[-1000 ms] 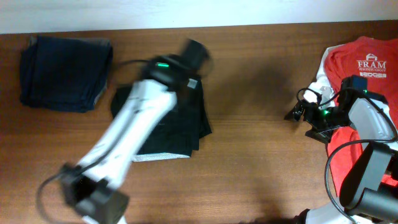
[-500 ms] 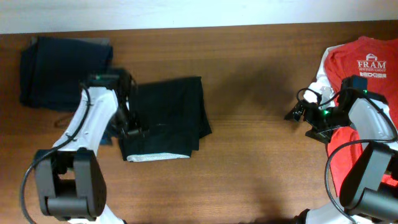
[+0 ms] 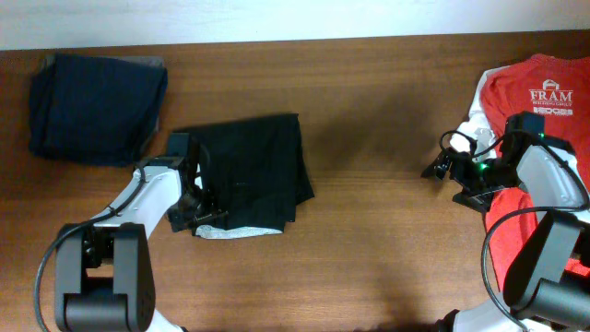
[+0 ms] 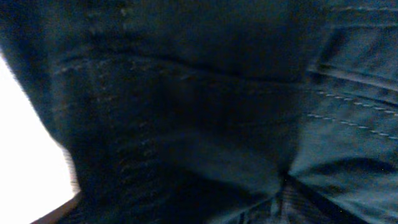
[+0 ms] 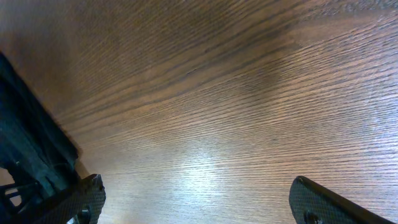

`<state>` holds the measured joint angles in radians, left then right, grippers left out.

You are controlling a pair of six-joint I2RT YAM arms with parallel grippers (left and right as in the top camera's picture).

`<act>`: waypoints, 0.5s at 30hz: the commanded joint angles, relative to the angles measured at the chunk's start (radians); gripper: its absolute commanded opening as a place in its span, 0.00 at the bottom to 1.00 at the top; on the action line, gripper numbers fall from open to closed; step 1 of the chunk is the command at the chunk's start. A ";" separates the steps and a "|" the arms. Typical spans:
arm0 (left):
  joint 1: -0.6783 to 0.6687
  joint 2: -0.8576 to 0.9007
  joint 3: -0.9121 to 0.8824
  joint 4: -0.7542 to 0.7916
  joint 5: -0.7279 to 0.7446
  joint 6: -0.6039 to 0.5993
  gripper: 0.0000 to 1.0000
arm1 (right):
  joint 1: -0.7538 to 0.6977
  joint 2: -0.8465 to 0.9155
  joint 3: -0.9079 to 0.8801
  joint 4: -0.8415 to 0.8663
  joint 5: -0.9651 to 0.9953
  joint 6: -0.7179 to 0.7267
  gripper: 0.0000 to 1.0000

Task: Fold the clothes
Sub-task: 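Carry the shorts left and place them on the navy stack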

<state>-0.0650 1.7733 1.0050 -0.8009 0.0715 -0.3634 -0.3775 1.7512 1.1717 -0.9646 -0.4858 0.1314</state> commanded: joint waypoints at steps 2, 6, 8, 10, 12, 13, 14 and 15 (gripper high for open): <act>-0.004 0.045 -0.045 0.008 -0.034 -0.010 0.59 | -0.003 -0.013 0.001 0.000 0.009 0.001 0.98; -0.004 0.045 -0.045 0.008 -0.034 -0.010 0.18 | -0.003 -0.013 0.001 0.000 0.009 0.000 0.98; -0.004 0.045 -0.045 0.008 -0.033 -0.010 0.02 | -0.003 -0.013 0.001 0.000 0.009 0.000 0.98; -0.004 0.044 -0.039 0.008 -0.034 -0.007 0.01 | -0.003 -0.013 0.001 0.000 0.009 0.000 0.98; -0.004 0.044 0.005 0.008 -0.034 0.069 0.01 | -0.003 -0.013 0.001 0.000 0.009 0.000 0.98; -0.004 0.044 0.048 0.006 -0.034 0.100 0.01 | -0.003 -0.013 0.001 0.000 0.009 0.000 0.98; -0.004 0.044 0.090 0.001 -0.034 0.112 0.01 | -0.003 -0.013 0.001 0.000 0.009 0.000 0.98; -0.004 0.044 0.135 -0.003 -0.034 0.112 0.00 | -0.003 -0.013 0.001 0.000 0.009 0.000 0.98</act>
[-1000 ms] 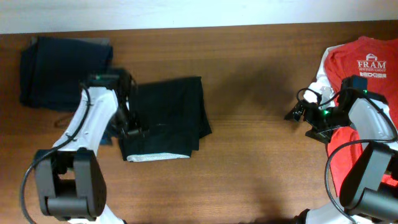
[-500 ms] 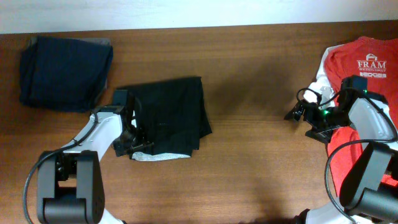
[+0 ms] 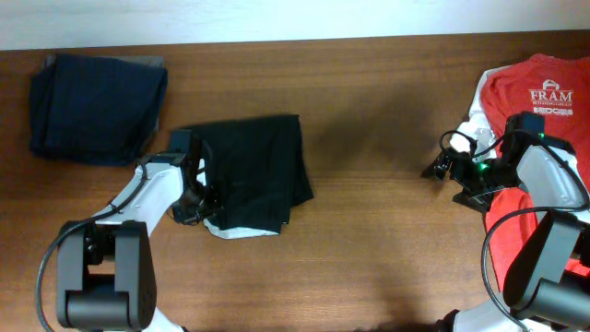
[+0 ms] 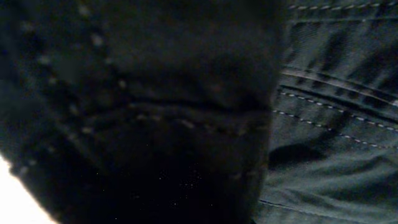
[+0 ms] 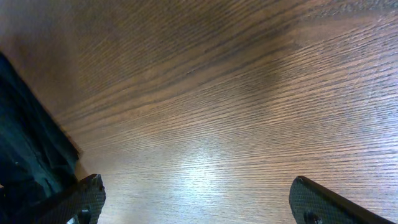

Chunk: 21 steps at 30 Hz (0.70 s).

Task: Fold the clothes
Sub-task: 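Carry the shorts left and place them on the navy stack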

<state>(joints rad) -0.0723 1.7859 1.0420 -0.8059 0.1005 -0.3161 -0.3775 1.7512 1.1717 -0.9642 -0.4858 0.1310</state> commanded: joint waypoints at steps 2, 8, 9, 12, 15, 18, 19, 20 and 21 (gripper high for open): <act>0.002 0.031 0.200 -0.006 -0.063 0.081 0.00 | -0.003 -0.013 0.001 0.000 0.009 0.001 0.98; 0.004 0.031 0.589 -0.065 -0.214 0.235 0.01 | -0.003 -0.013 0.001 0.000 0.009 0.001 0.98; 0.005 0.031 0.621 -0.063 -0.249 0.249 0.01 | -0.003 -0.013 0.001 0.000 0.009 0.001 0.98; 0.005 0.031 0.724 -0.061 -0.327 0.314 0.00 | -0.003 -0.013 0.001 0.000 0.009 0.001 0.98; 0.017 0.031 0.777 -0.030 -0.345 0.392 0.00 | -0.003 -0.013 0.001 0.000 0.009 0.001 0.98; 0.051 0.034 0.778 0.060 -0.344 0.511 0.01 | -0.003 -0.013 0.001 0.000 0.009 0.001 0.98; 0.063 0.034 0.780 0.100 -0.344 0.547 0.00 | -0.003 -0.013 0.001 0.000 0.009 0.001 0.98; 0.070 0.034 0.782 0.133 -0.344 0.558 0.00 | -0.003 -0.013 0.001 0.000 0.009 0.001 0.98; 0.079 0.034 0.782 0.172 -0.338 0.558 0.00 | -0.003 -0.013 0.001 0.000 0.009 0.001 0.98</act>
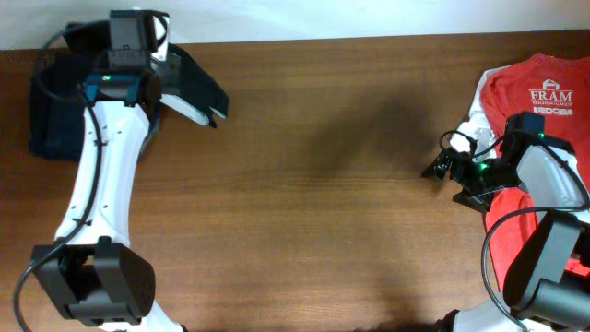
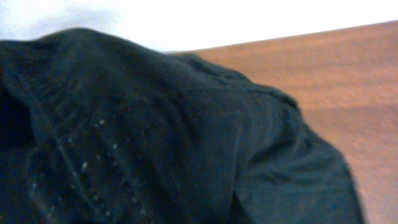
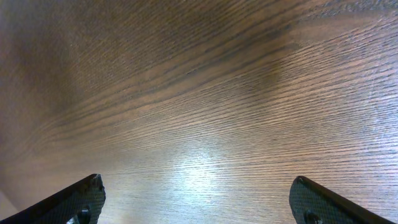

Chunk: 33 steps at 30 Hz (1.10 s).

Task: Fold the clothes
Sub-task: 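Carry the shorts left and place them on the navy stack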

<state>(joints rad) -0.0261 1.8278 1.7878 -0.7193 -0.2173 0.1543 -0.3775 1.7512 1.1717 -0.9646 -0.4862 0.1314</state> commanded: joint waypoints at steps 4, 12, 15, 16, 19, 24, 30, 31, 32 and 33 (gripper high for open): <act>0.087 -0.003 0.036 0.268 0.049 0.178 0.00 | -0.003 -0.013 0.001 0.001 0.009 0.000 0.98; 0.236 0.204 0.036 0.361 0.241 0.312 0.00 | -0.003 -0.013 0.001 0.001 0.009 0.000 0.98; 0.327 0.303 0.036 0.385 0.241 0.312 0.00 | -0.003 -0.013 0.001 0.000 0.009 0.000 0.98; 0.356 0.321 0.036 0.386 0.241 0.312 0.00 | -0.003 -0.013 0.001 0.000 0.009 0.000 0.98; 0.440 0.346 0.036 0.410 0.241 0.312 0.00 | -0.003 -0.013 0.001 0.000 0.009 0.000 0.98; 0.549 0.350 0.036 0.404 0.364 0.146 0.01 | -0.003 -0.013 0.001 0.000 0.009 0.000 0.98; 0.599 0.351 0.036 0.298 0.402 -0.130 0.08 | -0.003 -0.013 0.001 0.000 0.009 0.001 0.98; 0.599 0.351 0.036 0.267 0.412 -0.201 0.11 | -0.003 -0.013 0.001 0.000 0.009 0.000 0.98; 0.601 0.351 0.036 0.248 0.412 -0.262 0.11 | -0.003 -0.013 0.001 0.000 0.009 0.001 0.98; 0.610 0.351 0.036 0.220 0.404 -0.328 0.11 | -0.003 -0.013 0.001 0.000 0.009 0.000 0.98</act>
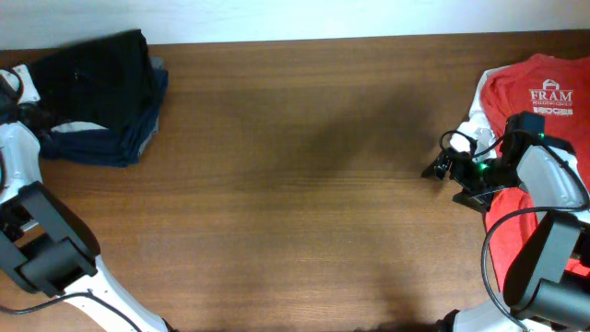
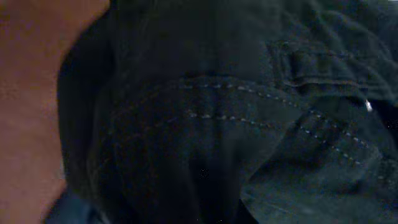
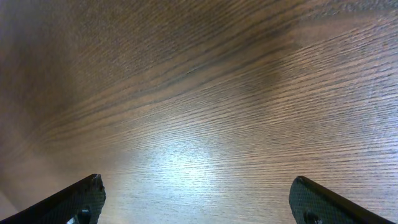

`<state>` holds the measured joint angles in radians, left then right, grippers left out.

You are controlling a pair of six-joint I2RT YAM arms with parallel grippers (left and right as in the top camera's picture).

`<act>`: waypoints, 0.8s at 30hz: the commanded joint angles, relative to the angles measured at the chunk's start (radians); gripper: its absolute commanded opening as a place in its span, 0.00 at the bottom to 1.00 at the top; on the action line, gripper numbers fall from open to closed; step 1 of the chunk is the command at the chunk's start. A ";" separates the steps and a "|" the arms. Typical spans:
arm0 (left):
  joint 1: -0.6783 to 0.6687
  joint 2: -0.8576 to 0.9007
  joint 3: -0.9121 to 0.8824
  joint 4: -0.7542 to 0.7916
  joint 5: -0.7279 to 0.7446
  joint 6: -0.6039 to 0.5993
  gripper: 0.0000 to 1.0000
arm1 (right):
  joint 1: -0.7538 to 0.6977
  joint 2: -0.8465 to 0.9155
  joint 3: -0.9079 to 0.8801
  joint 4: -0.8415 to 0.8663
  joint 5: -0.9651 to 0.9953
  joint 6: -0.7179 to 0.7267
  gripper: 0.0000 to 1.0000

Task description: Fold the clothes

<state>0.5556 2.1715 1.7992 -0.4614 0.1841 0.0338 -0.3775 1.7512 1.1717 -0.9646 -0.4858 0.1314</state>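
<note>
Folded black trousers (image 1: pixel 97 78) lie on top of a folded navy garment (image 1: pixel 106 146) at the table's far left corner. My left gripper (image 1: pixel 32 103) is at the left edge of that pile. In the left wrist view dark stitched trouser cloth (image 2: pixel 236 118) fills the frame and covers the fingers, so the gripper appears shut on it. A red printed T-shirt (image 1: pixel 544 78) lies at the right edge under my right arm. My right gripper (image 3: pixel 199 202) hangs open over bare wood, its fingertips (image 3: pixel 84 196) wide apart; from overhead the right gripper (image 1: pixel 441 168) is left of the shirt.
The brown wooden table (image 1: pixel 313 184) runs between the pile on the left and the shirt on the right. A white wall borders the far edge. The right arm's black wrist and cables (image 1: pixel 479 171) lie over the shirt's left side.
My left arm has moved from above the far edge, trousers hanging in the gripper, out to the far left. The trousers now rest on the navy garment. The right arm is unchanged.
The black trousers first lay folded left of centre with my left gripper at their left edge. Shortly after it was pressed in closer. Then the trousers hung from it high over the far-left corner. Now they sit on the navy pile. My right gripper stayed open throughout.
</note>
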 commanded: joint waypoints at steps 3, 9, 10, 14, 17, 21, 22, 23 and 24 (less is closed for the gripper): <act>0.069 0.007 0.025 -0.075 -0.008 -0.273 0.10 | -0.003 -0.013 0.001 0.001 0.009 0.000 0.98; 0.187 -0.037 0.025 -0.100 0.177 -0.339 0.99 | -0.003 -0.013 0.001 0.000 0.009 0.001 0.98; 0.197 -0.055 0.025 -0.097 0.209 -0.378 0.99 | -0.003 -0.013 0.001 0.000 0.009 0.000 0.98; 0.195 -0.176 0.025 -0.192 0.273 -0.414 0.99 | -0.003 -0.013 0.001 0.000 0.009 0.001 0.98; 0.079 -0.188 0.023 -0.242 0.268 -0.373 0.64 | -0.003 -0.013 0.001 0.000 0.009 0.000 0.98; -0.093 -0.164 0.021 -0.179 0.141 -0.373 0.00 | -0.003 -0.013 0.001 0.000 0.009 0.000 0.99; -0.125 -0.134 0.021 -0.151 0.141 -0.374 0.00 | -0.003 -0.013 0.001 0.001 0.009 0.000 0.98; -0.148 -0.099 0.021 -0.121 0.141 -0.374 0.01 | -0.003 -0.013 0.001 0.001 0.009 0.000 0.98; -0.162 -0.061 0.021 -0.095 0.141 -0.374 0.01 | -0.003 -0.013 0.001 0.000 0.009 0.000 0.98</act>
<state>0.4149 2.0174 1.8141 -0.5919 0.3531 -0.3515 -0.3775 1.7512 1.1717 -0.9649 -0.4862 0.1318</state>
